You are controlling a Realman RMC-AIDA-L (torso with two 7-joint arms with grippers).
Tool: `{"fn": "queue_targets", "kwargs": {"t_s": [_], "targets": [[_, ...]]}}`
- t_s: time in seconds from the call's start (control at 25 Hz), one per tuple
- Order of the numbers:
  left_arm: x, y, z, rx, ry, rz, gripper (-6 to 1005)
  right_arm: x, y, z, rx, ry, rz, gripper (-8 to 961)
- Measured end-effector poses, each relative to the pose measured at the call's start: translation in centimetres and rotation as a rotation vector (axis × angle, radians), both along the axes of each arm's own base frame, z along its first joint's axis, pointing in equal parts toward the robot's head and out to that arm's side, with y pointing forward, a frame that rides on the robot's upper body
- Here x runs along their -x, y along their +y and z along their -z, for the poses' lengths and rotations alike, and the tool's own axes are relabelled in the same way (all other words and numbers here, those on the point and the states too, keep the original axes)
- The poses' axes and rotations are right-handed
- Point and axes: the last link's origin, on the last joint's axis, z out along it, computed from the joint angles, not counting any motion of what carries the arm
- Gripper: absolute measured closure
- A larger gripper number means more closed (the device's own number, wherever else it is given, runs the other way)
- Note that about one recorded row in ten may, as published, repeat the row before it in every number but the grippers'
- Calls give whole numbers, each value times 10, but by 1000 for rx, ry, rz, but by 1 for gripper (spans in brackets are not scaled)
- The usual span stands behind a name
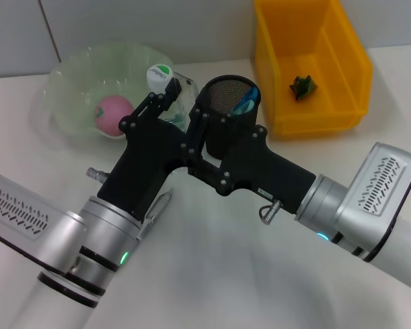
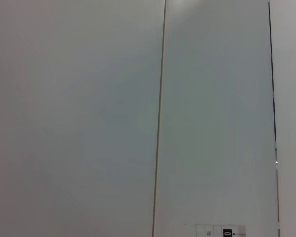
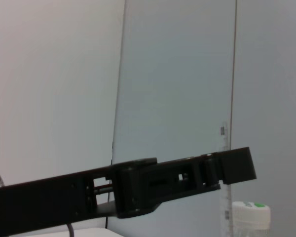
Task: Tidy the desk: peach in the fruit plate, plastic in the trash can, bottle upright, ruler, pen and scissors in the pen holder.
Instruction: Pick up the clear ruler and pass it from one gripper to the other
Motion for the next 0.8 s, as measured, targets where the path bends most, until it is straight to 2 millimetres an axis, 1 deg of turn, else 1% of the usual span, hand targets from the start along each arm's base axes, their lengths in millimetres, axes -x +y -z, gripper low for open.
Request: {"fn": "queue_targets", "kwargs": {"t_s": [0.24, 0.72, 0.8], "targets": [[0, 0, 0, 0, 0, 0, 600, 1, 1, 0, -1, -2, 3, 468], [0, -1, 0, 2, 1, 1, 596, 4, 3, 2, 1, 5, 12, 692], [1, -1, 0, 2, 2, 1, 595, 4, 3, 2, 3, 5, 13, 690]]}}
